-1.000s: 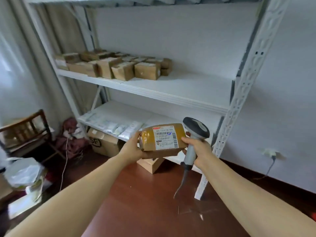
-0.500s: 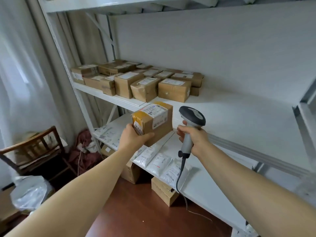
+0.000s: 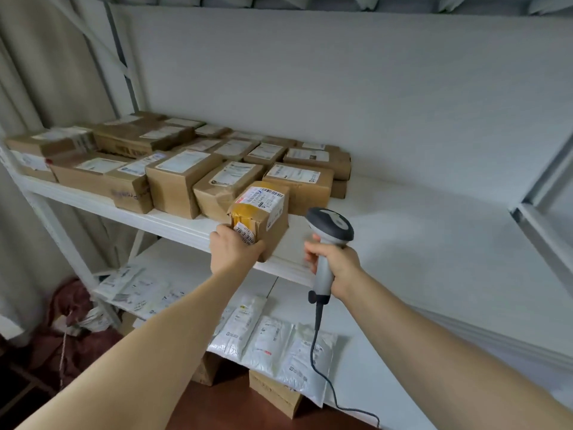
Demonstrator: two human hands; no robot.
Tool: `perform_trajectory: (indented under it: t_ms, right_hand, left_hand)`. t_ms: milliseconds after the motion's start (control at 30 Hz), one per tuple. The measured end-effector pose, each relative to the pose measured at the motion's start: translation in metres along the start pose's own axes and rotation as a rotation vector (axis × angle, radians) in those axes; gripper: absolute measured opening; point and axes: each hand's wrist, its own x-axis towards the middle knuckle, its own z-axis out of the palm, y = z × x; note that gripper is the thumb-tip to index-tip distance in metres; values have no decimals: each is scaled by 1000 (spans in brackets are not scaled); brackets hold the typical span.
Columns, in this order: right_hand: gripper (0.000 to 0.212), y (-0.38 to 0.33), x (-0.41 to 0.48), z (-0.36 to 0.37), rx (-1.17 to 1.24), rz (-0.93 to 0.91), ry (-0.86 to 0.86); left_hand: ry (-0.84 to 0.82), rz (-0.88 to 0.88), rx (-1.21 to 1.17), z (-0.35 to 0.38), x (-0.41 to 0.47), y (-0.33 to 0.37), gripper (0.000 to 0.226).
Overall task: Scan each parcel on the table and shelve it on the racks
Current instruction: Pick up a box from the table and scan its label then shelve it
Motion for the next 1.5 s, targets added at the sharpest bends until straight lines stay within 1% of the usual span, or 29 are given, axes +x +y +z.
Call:
perform_trajectory:
  t_ms: [133,300,367,433,500,567,633,733,833,1000,1133,1300,1500]
  right_hand:
    - [28,0,15,13,6,4,67]
    - [29,4,19,17,39,3,128]
    - [28,5,16,15,36,-6,135]
    - [26,8,9,9,36,-16,147]
    - [25,11,-2,0,39,-20,162]
    - [25,14,-16,-15,45,-27,183]
    - [26,18,-32,-36,70,-37,212]
    - [25,24,-63,-82,88,-44,263]
    - [20,30,-107,-148,121,-78,340]
    - [17,45,-197,-276,240,-121,546]
    - [17,63,-276,-373,393,-159,709]
    - [17,81,-371,-471,516,-212,903]
    - [13,96,-458,-570,651,-242,1166]
  left_hand:
    - [-14,7,17,9,31,3,77]
    - [-11,73,26,17,45,2,79]
    - [11,80,-4,19,41,0,91]
    - [33,62,-6,18,33,-1,112]
    - [50,44,8,18,20,-1,126]
    - [63,54,13,24,-2,0,126]
    - [40,109,61,34,-29,2,119]
    - [-73,239,164,58,-79,11,109]
    - [-227,441,245,88,-146,31,101]
    - [-491,699,327,145,-287,71,96]
    - [-673,829,322,186,-406,90,96]
    - [-906,988,307,224,-538,107,93]
    - [-1086,1185,297,277,-664,142,93]
